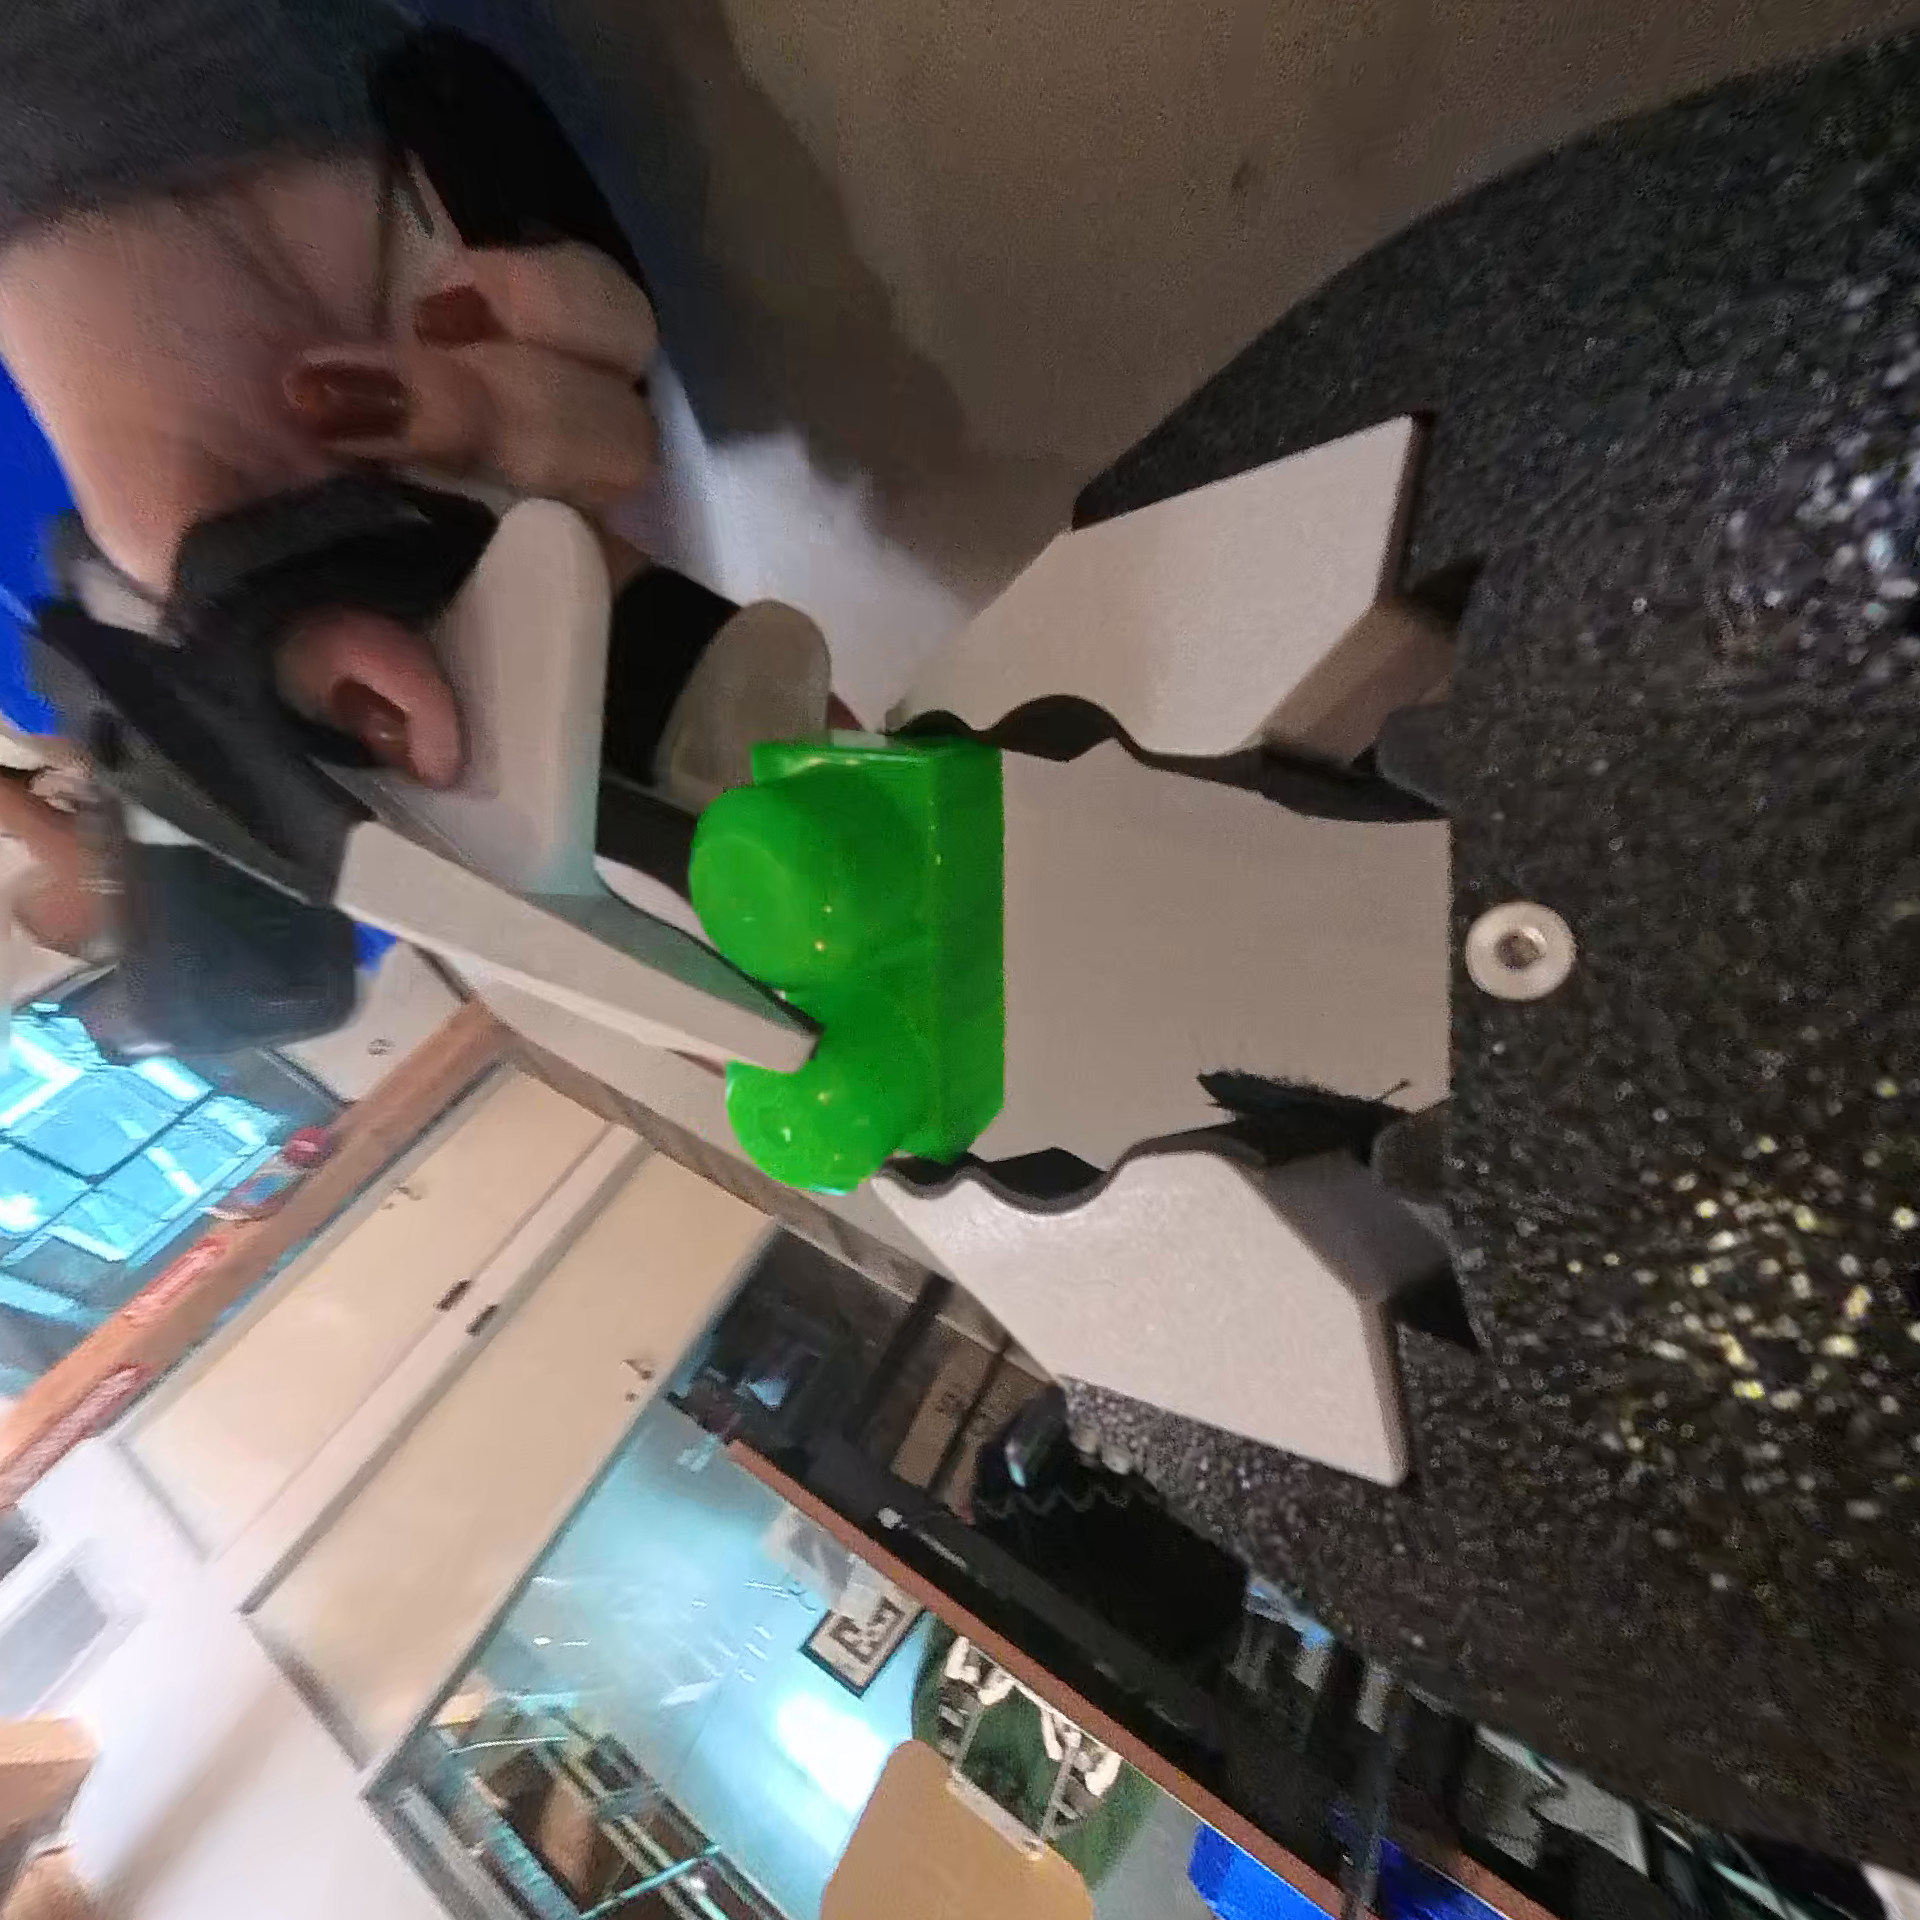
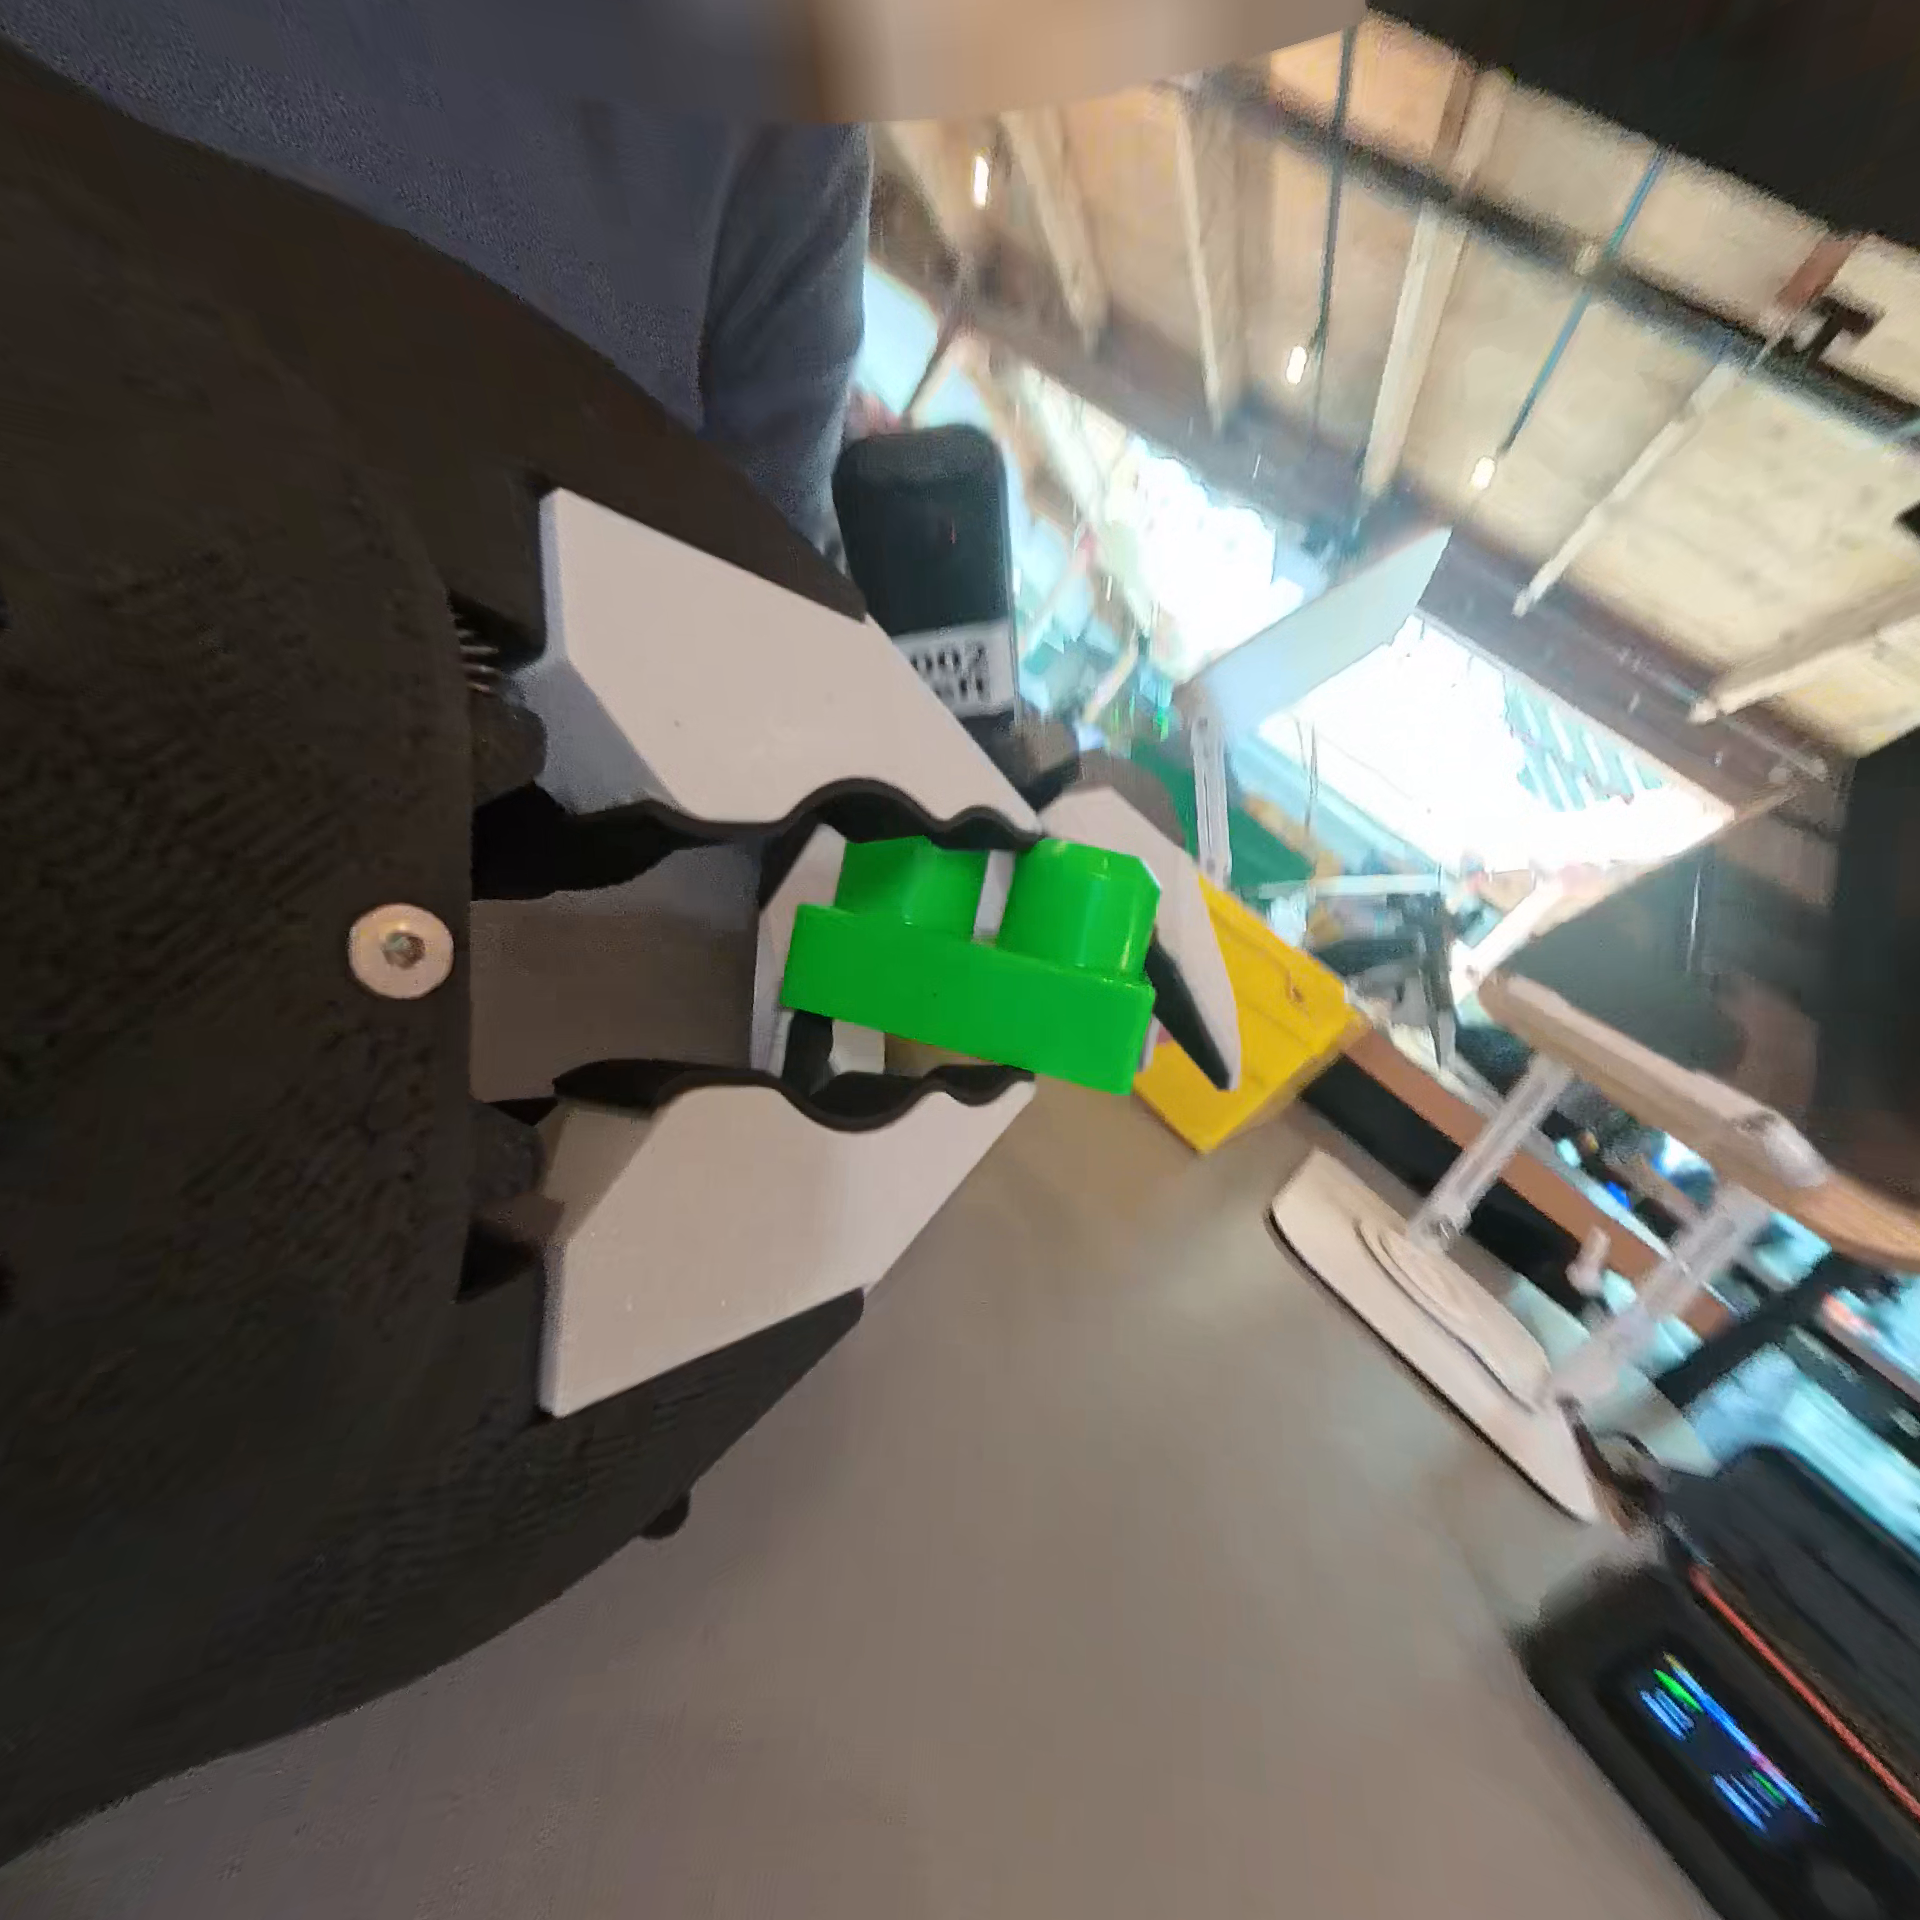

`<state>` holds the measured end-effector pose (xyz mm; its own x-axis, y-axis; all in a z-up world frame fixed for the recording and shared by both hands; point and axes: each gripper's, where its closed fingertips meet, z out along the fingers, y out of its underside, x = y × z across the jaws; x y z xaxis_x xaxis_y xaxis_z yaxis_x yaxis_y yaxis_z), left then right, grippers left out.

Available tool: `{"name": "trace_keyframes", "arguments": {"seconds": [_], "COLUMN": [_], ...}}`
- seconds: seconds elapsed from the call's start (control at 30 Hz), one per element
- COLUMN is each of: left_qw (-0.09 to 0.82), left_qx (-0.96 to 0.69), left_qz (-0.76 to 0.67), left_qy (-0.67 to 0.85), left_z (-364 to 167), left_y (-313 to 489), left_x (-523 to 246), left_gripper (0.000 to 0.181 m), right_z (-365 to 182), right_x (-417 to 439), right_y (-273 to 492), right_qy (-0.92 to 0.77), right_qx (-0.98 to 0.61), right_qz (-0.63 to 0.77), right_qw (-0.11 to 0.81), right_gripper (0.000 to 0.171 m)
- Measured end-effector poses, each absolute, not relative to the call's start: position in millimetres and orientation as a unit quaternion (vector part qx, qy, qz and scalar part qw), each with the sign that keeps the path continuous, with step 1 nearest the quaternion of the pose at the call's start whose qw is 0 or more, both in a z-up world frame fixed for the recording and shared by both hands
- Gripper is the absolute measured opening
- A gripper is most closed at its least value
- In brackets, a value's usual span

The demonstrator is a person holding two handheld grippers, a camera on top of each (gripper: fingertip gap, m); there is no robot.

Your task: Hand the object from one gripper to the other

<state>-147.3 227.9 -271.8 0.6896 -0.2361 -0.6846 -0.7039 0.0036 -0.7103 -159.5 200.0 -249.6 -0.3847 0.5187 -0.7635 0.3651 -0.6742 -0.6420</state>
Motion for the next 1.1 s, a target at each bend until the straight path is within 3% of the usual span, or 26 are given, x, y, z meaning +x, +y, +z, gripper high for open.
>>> {"name": "trace_keyframes", "arguments": {"seconds": [0.1,0.23,0.47,0.63,0.77,1.0,1.1], "left_qw": [0.595,0.577,0.617,0.649,0.669,0.694,0.688], "left_qx": [-0.697,-0.703,-0.673,-0.660,-0.680,-0.689,-0.694], "left_qz": [0.208,0.230,0.210,0.205,0.179,0.142,0.145], "left_qy": [0.342,0.347,0.349,0.319,0.239,0.155,0.156], "left_z": [-279,-285,-275,-266,-261,-252,-255], "left_y": [231,233,230,228,227,226,228], "left_x": [-153,-158,-149,-161,-191,-215,-216], "left_gripper": [0.076,0.076,0.076,0.092,0.091,0.083,0.081], "right_z": [-260,-269,-259,-247,-243,-159,-157], "right_x": [-164,-168,-161,-158,-156,-64,15], "right_y": [202,195,192,200,217,287,325], "right_qy": [-0.457,-0.507,-0.453,-0.402,-0.468,-0.506,-0.458], "right_qx": [-0.571,-0.576,-0.553,-0.539,-0.564,-0.593,-0.672], "right_qz": [0.670,0.618,0.695,0.739,0.652,0.331,0.226], "right_qw": [0.128,0.170,0.077,0.052,0.193,0.532,0.536], "right_gripper": [0.061,0.057,0.055,0.054,0.054,0.054,0.054]}}
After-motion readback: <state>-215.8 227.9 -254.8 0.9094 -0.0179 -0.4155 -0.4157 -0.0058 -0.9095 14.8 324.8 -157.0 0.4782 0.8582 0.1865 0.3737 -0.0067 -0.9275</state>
